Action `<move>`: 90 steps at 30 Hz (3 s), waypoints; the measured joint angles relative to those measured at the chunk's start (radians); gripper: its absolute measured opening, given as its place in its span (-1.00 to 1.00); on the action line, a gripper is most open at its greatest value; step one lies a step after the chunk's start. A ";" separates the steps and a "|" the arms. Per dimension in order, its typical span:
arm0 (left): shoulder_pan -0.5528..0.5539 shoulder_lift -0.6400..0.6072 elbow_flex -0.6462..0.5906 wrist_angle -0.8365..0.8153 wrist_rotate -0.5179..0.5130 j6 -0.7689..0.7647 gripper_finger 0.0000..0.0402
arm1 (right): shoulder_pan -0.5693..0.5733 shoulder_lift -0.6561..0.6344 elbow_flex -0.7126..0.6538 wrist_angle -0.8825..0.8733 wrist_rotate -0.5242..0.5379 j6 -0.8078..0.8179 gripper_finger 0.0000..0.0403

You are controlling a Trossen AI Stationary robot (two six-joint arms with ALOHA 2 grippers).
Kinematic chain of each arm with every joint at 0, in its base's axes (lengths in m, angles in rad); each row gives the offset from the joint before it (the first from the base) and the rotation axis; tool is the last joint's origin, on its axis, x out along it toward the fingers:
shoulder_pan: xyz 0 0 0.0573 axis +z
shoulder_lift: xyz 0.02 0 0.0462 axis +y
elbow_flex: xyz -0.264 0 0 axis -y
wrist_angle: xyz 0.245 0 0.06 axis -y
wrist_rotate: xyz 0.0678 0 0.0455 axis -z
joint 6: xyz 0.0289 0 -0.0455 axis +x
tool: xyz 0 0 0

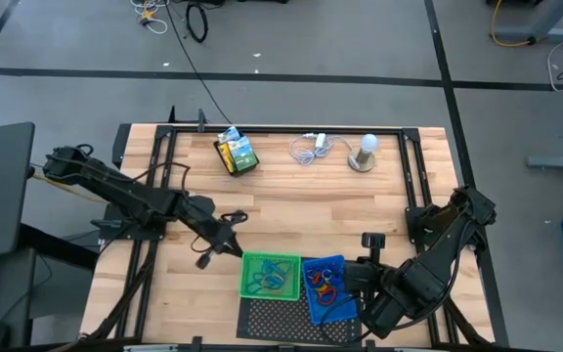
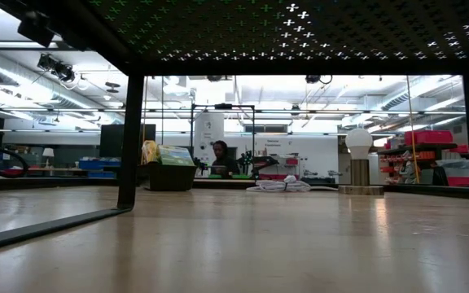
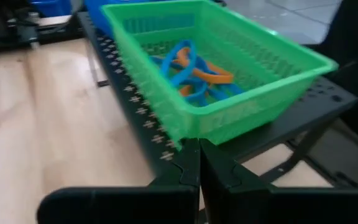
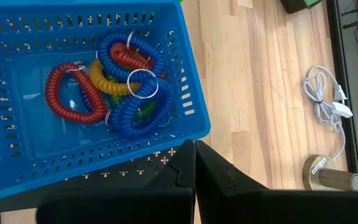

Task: Pick & Place Office Desk Supplies
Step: Adjust the green and blue bin

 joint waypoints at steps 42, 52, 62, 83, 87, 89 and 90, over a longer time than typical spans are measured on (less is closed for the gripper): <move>-0.023 0.101 0.000 0.151 0.054 0.000 -1.00 | 0.000 0.000 0.000 0.000 -0.026 -0.019 -1.00; -0.087 0.101 0.000 0.153 0.099 -0.001 -1.00 | 0.000 0.000 0.000 0.000 -0.026 -0.027 -1.00; -0.127 0.101 0.000 0.173 0.160 -0.001 -1.00 | 0.000 0.000 0.000 0.000 -0.028 -0.028 -1.00; -0.111 0.113 0.000 0.156 -0.003 -0.070 -1.00 | 0.000 0.000 0.000 0.000 -0.034 -0.036 -1.00; -0.143 0.112 0.000 0.193 -0.018 -0.091 -1.00 | 0.000 0.000 0.000 0.000 -0.034 -0.036 -1.00; -0.153 0.112 0.000 0.193 -0.021 -0.101 -1.00 | 0.000 0.000 0.000 0.000 -0.033 -0.040 -1.00; -0.160 0.112 0.000 0.194 -0.025 -0.106 -1.00 | 0.000 0.000 0.000 0.000 -0.033 -0.043 -1.00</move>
